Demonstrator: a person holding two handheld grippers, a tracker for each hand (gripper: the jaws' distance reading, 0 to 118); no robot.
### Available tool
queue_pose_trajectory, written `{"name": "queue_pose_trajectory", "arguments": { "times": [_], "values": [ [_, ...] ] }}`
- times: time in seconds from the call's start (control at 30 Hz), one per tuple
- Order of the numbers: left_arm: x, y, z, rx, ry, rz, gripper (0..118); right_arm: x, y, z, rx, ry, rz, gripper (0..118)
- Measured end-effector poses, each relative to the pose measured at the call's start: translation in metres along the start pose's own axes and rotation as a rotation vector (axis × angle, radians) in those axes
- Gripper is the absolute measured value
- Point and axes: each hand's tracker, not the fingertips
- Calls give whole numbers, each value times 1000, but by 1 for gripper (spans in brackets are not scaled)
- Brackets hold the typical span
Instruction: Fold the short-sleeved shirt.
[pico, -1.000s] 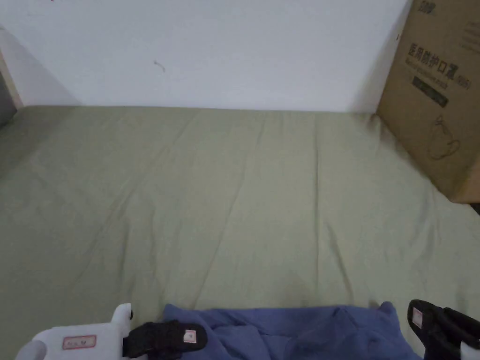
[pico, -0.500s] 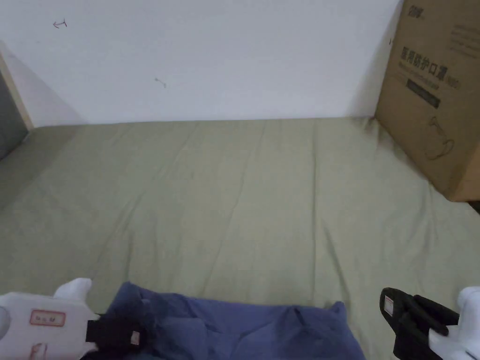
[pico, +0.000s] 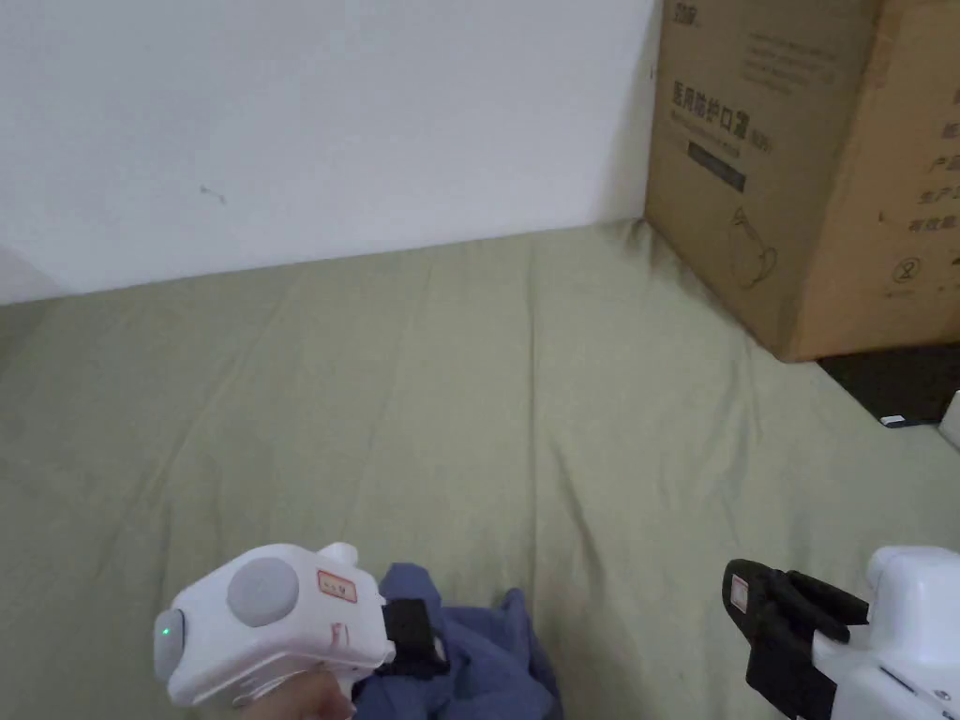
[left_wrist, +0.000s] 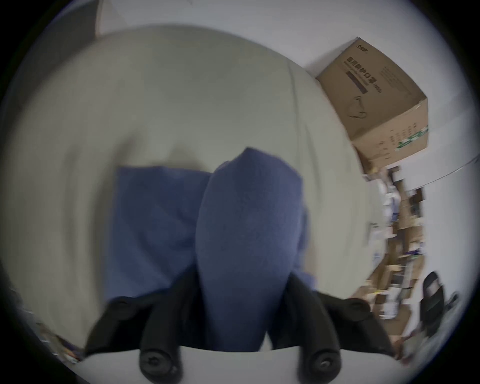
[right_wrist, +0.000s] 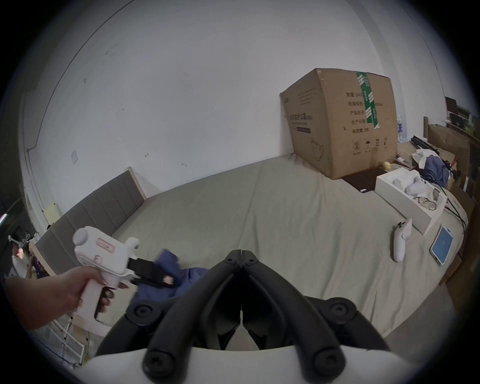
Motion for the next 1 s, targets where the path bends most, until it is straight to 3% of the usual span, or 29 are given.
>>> {"name": "queue_pose_trajectory", "arguments": {
  "times": [0.07,0.13,0.2,0.3,0.33,0.37,0.43,0.47,0.5,0.53,0.63,0.77,0.87,0.93,1.0],
  "values": [
    [7,-1,-11,-38,-150,34,118,7,1,2,1,-13,-5,0],
    [7,-5,-1,16,-256,54,116,12,0,1,-4,-24,-15,0],
    [5,-6,12,40,-238,10,116,16,0,0,-7,-26,-26,0],
    [-2,-13,55,206,-63,-152,116,16,0,-4,-11,-24,-34,0],
    [-2,-19,64,251,31,-231,113,16,0,-6,-12,-20,-33,0],
    [-2,-23,69,278,99,-295,98,14,0,-7,-14,-18,-32,0],
    [6,-31,67,308,219,-406,39,12,-1,-9,-17,-7,-31,0],
    [8,-35,63,305,239,-440,24,11,-1,-9,-18,-1,-31,0],
    [10,-39,55,281,265,-474,24,9,-2,-10,-20,4,-29,0],
    [15,-40,44,256,261,-489,0,7,-2,-10,-22,8,-27,0],
    [27,-51,18,151,129,-479,0,5,-3,-9,-26,17,-20,0],
    [43,-71,-45,-38,210,-580,0,3,-3,-8,-32,4,-1,0],
    [46,-76,-60,19,179,-568,0,3,-2,-7,-35,5,5,0],
    [47,-70,-53,18,106,-466,0,2,-1,-5,-35,6,5,0],
    [44,-71,-23,101,-76,-387,0,1,1,-2,-34,13,-1,0]
  ]
}}
